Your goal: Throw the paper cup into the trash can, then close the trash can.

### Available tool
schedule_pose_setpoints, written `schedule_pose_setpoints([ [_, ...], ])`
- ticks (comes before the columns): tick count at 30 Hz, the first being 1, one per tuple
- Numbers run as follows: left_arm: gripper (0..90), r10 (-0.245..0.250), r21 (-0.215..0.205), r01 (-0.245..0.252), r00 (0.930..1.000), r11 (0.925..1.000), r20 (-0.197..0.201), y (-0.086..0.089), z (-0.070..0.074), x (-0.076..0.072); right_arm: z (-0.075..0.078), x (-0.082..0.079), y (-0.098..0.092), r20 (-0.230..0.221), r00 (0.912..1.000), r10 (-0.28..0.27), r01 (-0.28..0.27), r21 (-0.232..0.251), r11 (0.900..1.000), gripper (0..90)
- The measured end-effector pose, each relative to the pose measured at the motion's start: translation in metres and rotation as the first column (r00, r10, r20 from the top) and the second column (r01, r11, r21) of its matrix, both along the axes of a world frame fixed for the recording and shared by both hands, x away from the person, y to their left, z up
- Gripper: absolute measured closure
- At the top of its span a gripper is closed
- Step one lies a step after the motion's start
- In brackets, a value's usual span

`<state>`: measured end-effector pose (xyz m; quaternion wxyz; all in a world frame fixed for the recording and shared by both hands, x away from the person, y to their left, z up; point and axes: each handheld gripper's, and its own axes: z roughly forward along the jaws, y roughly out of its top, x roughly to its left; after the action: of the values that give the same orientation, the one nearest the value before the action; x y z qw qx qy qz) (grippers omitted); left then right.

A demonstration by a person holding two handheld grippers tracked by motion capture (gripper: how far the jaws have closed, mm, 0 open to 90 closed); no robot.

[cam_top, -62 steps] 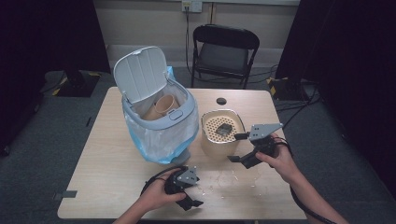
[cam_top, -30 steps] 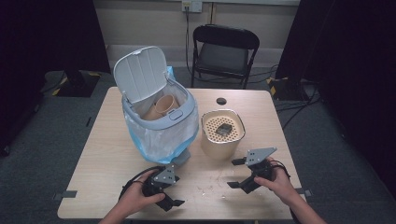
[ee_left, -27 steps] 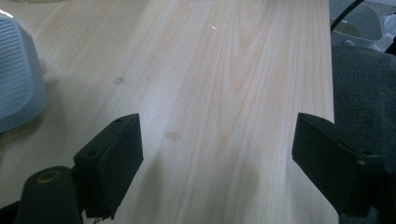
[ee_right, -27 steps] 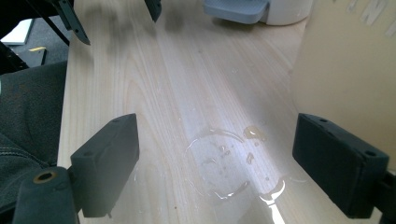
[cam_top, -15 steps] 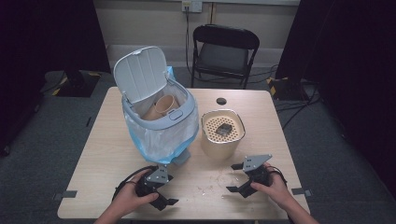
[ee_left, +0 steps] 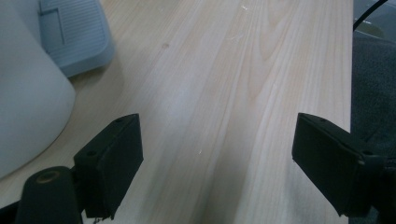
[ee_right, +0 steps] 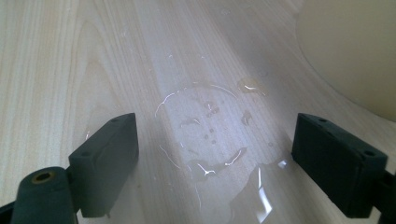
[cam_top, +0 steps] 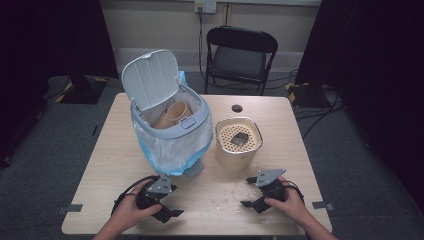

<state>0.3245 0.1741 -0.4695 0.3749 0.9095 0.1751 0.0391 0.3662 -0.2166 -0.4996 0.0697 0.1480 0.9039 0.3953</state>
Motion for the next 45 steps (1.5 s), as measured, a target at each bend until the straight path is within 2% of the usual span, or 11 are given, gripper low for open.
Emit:
schedule_pose_setpoints([
  [4,15.9,0.002,0.010,-0.001,1.0000,0.9999,-0.005,0.004,-0.001,0.000,0.000,0.000,0.000,-0.008,1.0000,-0.002,0.002,0.000,1.000,13.4],
  [13,15.9,0.067,-0.021,-0.067,0.9976,0.9975,-0.019,0.022,0.004,-0.002,0.000,0.000,0.001,-0.008,0.9999,-0.009,0.009,-0.002,1.000,13.2],
  [17,16.0,0.058,-0.019,-0.059,0.9983,0.9981,-0.008,0.032,0.010,0.001,0.000,-0.001,0.001,-0.007,0.9999,-0.009,0.009,-0.003,1.000,13.1],
  [18,15.9,0.086,-0.021,-0.086,0.9963,0.9961,-0.011,0.036,0.012,0.000,0.000,-0.001,0.001,-0.007,0.9999,-0.009,0.009,-0.003,1.000,13.1],
  [25,16.0,0.106,-0.010,-0.106,0.9941,0.9943,-0.023,0.055,0.012,-0.009,0.000,-0.001,0.001,-0.008,0.9999,-0.009,0.009,-0.003,1.000,13.1],
  [29,16.1,0.154,-0.042,-0.155,0.9877,0.9870,-0.024,0.074,0.022,-0.009,0.000,-0.001,0.001,-0.007,0.9999,-0.009,0.009,-0.003,1.000,13.1],
  [33,16.0,0.222,-0.054,-0.223,0.9747,0.9732,-0.025,0.096,0.044,-0.003,0.000,-0.001,0.001,-0.008,0.9999,-0.009,0.009,-0.003,1.000,13.0],
  [35,15.9,0.232,-0.088,-0.236,0.9715,0.9678,-0.048,0.107,0.056,0.002,0.000,-0.001,0.001,-0.008,0.9999,-0.009,0.009,-0.003,1.000,13.0],
  [37,15.7,0.249,-0.105,-0.252,0.9676,0.9620,-0.040,0.116,0.069,0.006,0.000,-0.001,0.001,-0.007,0.9999,-0.009,0.009,-0.003,1.000,13.0],
  [41,15.7,0.301,-0.112,-0.302,0.9533,0.9468,-0.023,0.129,0.089,0.014,0.000,-0.001,0.001,-0.007,0.9999,-0.009,0.009,-0.003,1.000,13.0],
  [45,15.7,0.316,-0.115,-0.318,0.9480,0.9410,-0.036,0.136,0.105,0.023,0.000,-0.001,0.001,-0.008,0.9999,-0.009,0.009,-0.003,1.000,13.0],
])
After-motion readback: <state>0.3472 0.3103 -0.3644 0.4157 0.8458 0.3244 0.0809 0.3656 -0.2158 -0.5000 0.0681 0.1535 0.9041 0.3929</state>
